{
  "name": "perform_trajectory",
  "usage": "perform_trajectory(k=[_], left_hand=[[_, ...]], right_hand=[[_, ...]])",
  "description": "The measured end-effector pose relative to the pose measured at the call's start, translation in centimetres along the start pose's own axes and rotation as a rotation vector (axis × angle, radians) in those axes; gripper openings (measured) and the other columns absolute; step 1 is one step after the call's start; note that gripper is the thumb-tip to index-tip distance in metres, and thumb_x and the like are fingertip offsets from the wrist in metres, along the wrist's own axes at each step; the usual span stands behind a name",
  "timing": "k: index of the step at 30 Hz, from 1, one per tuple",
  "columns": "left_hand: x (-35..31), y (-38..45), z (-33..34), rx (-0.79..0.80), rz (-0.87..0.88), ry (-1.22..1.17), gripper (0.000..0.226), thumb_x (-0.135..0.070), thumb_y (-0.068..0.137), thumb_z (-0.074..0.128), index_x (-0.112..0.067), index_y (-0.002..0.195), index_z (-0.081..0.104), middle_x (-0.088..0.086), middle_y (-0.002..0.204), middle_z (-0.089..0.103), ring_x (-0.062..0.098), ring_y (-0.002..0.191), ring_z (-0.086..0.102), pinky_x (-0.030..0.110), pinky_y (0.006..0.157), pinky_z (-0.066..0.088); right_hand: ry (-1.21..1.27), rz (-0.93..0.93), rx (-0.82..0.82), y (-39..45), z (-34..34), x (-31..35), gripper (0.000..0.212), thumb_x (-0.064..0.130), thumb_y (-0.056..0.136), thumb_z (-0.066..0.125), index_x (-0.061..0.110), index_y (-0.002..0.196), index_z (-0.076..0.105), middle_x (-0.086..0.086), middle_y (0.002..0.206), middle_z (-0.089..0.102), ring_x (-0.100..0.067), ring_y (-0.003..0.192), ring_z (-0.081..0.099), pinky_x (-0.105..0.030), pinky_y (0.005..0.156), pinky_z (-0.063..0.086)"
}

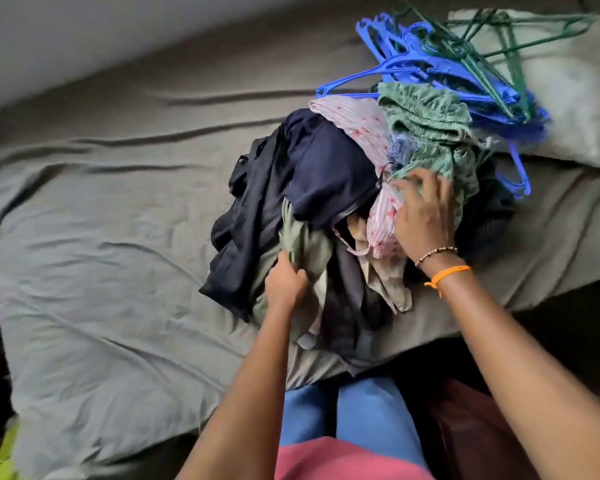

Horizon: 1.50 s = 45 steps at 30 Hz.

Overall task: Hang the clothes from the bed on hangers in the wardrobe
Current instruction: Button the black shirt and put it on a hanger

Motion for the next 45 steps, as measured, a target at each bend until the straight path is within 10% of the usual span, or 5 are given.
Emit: perform_trajectory(k=[10, 22, 28, 37, 45], left_hand=[[-0.6, -5.7, -1.1, 0.204, 0.708, -0.193, 0.042, -0.009, 0.085, 0.054, -0.003, 0.126, 0.055, 0.016, 0.122, 0.061, 0.026, 0.113, 0.055, 0.028, 0.092, 0.038], [-1.0, 7.1, -8.6, -0.143, -0.038, -0.223, 0.087, -0.036, 0.082, 0.068, -0.017, 0.148, 0.016, 0.016, 0.152, 0.020, 0.041, 0.137, 0.021, 0.050, 0.109, 0.023], [-0.7, 12.5, -4.8, 0.080, -0.125, -0.379, 0.146, -0.060, 0.051, 0.082, -0.026, 0.146, -0.024, 0.012, 0.156, 0.019, 0.036, 0.142, 0.018, 0.063, 0.112, 0.011], [-3.6, 10.6, -4.1, -0.067, 0.043, -0.874, 0.012, -0.016, 0.068, 0.063, -0.016, 0.079, 0.059, 0.005, 0.088, 0.065, 0.014, 0.088, 0.057, 0.028, 0.065, 0.046], [-11.7, 4.1, -16.5, -0.285, 0.507, -1.127, 0.030, 0.007, 0.071, 0.056, -0.019, 0.058, 0.049, -0.018, 0.052, 0.050, -0.003, 0.055, 0.044, 0.019, 0.053, 0.040]], right_hand=[[0.281, 0.624, 0.570, -3.3, 6.8, 8.1, 0.033, 0.008, 0.083, 0.055, -0.004, 0.113, 0.056, -0.027, 0.122, 0.056, -0.041, 0.113, 0.052, -0.038, 0.091, 0.040], [0.827, 0.678, -0.389, 7.0, -8.1, 2.6, 0.058, 0.008, 0.072, 0.038, -0.004, 0.128, 0.045, -0.005, 0.111, 0.054, -0.002, 0.093, 0.051, -0.001, 0.074, 0.036], [0.133, 0.796, -0.038, 4.6, -3.9, -5.1, 0.055, 0.000, 0.084, 0.047, 0.005, 0.138, 0.037, -0.026, 0.136, 0.041, -0.039, 0.125, 0.038, -0.036, 0.103, 0.030], [-0.085, 0.769, 0.456, -1.9, 10.4, -6.6, 0.060, 0.006, 0.093, 0.036, -0.005, 0.146, 0.011, -0.028, 0.150, 0.019, -0.040, 0.138, 0.023, -0.041, 0.112, 0.020], [-0.253, 0.651, 0.377, 4.8, 0.6, -1.4, 0.041, 0.015, 0.084, 0.057, -0.001, 0.122, 0.055, -0.019, 0.141, 0.028, -0.042, 0.125, 0.029, -0.046, 0.107, 0.026]])
Point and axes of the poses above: each hand's wrist, its own y-axis towards the middle knuckle, its own z-axis out of the palm, x = y × z, the point moved 2 cm from there along y, towards the middle knuckle
